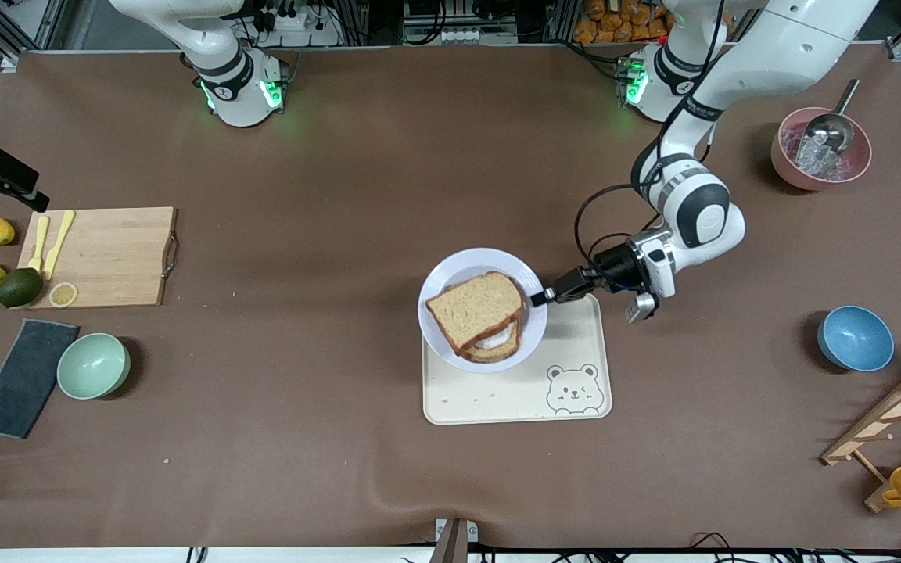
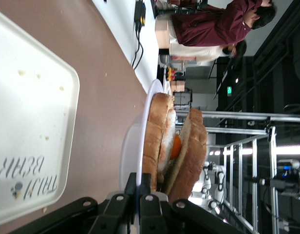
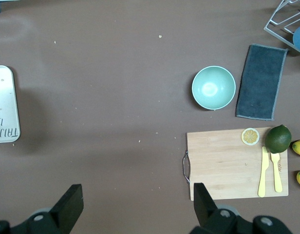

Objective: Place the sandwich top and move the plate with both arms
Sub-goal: 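Slide the plate with the left gripper onto the bear tray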

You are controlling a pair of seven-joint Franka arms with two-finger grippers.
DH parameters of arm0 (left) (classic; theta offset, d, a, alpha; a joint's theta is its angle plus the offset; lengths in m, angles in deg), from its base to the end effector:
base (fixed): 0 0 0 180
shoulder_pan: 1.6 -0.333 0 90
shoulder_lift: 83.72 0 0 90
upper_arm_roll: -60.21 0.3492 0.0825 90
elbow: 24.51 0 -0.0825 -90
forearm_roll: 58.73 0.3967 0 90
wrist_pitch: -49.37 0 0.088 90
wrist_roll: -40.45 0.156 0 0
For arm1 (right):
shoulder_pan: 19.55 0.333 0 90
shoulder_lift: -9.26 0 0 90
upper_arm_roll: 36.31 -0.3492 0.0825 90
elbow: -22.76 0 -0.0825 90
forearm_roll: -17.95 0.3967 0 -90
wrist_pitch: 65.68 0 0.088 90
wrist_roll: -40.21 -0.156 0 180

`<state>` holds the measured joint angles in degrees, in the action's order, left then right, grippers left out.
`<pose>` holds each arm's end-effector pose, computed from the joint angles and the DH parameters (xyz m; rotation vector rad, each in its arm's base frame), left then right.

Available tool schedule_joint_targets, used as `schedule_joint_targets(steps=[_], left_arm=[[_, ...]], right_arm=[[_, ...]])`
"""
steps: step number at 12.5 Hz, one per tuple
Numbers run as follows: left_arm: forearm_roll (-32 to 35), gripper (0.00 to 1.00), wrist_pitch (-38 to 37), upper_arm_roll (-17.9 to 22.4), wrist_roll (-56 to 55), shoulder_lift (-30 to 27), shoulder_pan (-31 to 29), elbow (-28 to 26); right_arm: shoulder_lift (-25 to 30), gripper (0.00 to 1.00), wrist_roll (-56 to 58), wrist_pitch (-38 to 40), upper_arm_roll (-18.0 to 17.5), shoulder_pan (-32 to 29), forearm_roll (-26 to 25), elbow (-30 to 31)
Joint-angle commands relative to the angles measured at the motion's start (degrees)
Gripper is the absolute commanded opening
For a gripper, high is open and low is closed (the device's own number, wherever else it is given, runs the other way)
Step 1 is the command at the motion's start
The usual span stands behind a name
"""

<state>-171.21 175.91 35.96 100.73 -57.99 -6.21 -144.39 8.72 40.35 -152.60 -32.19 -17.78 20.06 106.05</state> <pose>0.5827 -0.2715 0.2477 1.7077 0.3195 0.2415 0.5674 -0.0171 0.6552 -3.1051 0.0552 -0.0850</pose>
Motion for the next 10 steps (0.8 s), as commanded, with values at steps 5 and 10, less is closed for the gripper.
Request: schedule_joint_targets(steps=[5, 10], left_arm=[[-0.6, 0.00, 1.7, 3.8, 0.0, 12.8, -0.2, 12.0], [2.7, 0.00, 1.8, 6.0, 0.9, 14.0, -0.9, 10.6]], right_arm=[[1.1, 1.00, -0.4, 0.5, 0.2, 0.6, -1.5, 1.4], [1.0, 1.00, -0.8, 1.1, 0.2, 0.7, -1.6, 1.6]])
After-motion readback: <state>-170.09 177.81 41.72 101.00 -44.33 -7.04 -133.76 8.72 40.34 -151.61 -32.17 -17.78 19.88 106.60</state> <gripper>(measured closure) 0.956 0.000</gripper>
